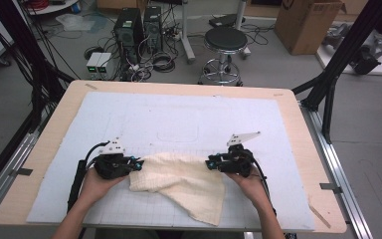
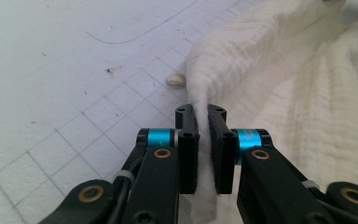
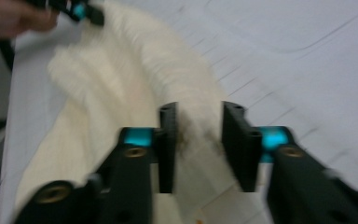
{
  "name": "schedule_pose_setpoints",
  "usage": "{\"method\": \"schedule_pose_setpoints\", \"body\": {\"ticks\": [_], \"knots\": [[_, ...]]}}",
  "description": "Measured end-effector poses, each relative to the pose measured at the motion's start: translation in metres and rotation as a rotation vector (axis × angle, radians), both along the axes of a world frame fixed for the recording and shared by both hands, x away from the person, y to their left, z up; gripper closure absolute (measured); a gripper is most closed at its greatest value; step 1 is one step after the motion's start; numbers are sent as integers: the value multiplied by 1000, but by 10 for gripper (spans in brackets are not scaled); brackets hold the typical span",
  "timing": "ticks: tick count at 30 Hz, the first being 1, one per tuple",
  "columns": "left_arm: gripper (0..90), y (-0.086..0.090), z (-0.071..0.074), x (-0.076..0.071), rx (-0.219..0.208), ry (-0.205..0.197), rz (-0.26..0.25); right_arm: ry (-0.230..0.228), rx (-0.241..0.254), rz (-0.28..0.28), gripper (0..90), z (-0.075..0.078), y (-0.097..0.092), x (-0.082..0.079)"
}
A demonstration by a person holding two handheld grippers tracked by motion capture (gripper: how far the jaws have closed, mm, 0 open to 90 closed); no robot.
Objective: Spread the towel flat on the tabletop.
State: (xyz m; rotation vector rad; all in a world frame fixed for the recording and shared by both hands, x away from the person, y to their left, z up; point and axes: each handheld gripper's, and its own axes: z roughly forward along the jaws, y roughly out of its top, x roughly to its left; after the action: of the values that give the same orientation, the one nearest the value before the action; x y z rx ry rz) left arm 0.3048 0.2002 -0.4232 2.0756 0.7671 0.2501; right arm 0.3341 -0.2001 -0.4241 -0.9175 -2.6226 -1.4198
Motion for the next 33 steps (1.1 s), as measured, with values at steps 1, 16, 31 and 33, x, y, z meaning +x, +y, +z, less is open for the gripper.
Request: {"method": "schedule_pose_setpoints", "body": {"ticks": [1,16,31,33], "knots": [[837,0,1,-3,9,-3,-9,-5,-37,22,823,0,5,-4],[616,5,6,-44,-68,32,-159,-63,-155,104,719,-10,10,-72],[804,-13,-7,-40,3,91,-204,-94,-29,113,602,16,3,-69],[797,-15,-7,-42,12,85,-218,-109,10,90,599,26,-2,-64]]}}
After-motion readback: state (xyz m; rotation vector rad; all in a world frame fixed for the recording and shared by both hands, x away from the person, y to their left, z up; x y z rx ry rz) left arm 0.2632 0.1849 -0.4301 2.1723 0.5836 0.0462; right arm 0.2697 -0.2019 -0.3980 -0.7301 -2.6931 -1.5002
